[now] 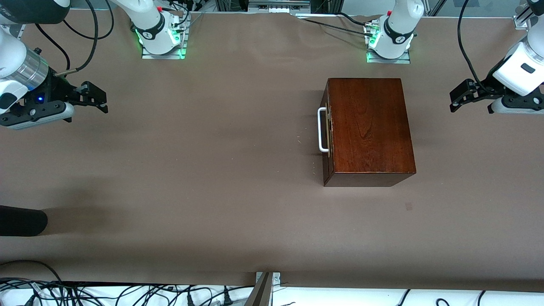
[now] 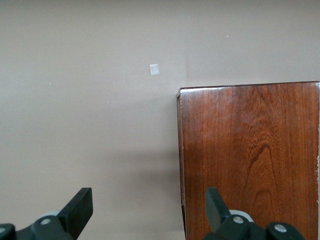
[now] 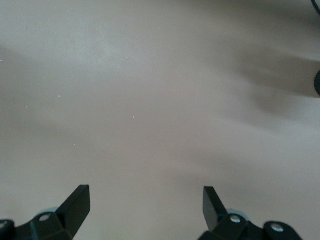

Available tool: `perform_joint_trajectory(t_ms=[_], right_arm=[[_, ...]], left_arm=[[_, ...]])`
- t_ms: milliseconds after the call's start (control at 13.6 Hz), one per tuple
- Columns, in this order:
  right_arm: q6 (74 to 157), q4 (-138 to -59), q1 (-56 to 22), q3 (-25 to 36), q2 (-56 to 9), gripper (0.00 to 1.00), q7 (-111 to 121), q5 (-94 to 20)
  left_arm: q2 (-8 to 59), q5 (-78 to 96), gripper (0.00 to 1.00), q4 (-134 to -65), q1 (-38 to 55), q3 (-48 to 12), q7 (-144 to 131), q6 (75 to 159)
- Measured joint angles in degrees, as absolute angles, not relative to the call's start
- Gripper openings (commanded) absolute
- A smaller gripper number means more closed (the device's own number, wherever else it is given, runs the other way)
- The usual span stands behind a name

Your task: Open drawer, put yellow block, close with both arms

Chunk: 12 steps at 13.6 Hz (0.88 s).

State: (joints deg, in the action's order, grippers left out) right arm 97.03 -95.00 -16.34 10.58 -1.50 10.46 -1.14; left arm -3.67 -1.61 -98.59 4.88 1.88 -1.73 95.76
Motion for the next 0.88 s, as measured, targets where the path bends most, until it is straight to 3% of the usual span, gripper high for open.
perform_joint_trajectory(t_ms=[368, 882], right_arm=[[97.0, -95.0, -16.3, 10.6, -1.5, 1.00, 10.5, -1.1], [97.0, -95.0, -16.3, 10.6, -1.5, 1.00, 10.5, -1.1]], left_arm=[[-0.7, -1.6, 1.00, -94.2, 5.2, 1.9, -1.7, 92.8], [0.0, -1.6, 1.00, -93.4, 5.1, 1.9, -1.6, 92.2]])
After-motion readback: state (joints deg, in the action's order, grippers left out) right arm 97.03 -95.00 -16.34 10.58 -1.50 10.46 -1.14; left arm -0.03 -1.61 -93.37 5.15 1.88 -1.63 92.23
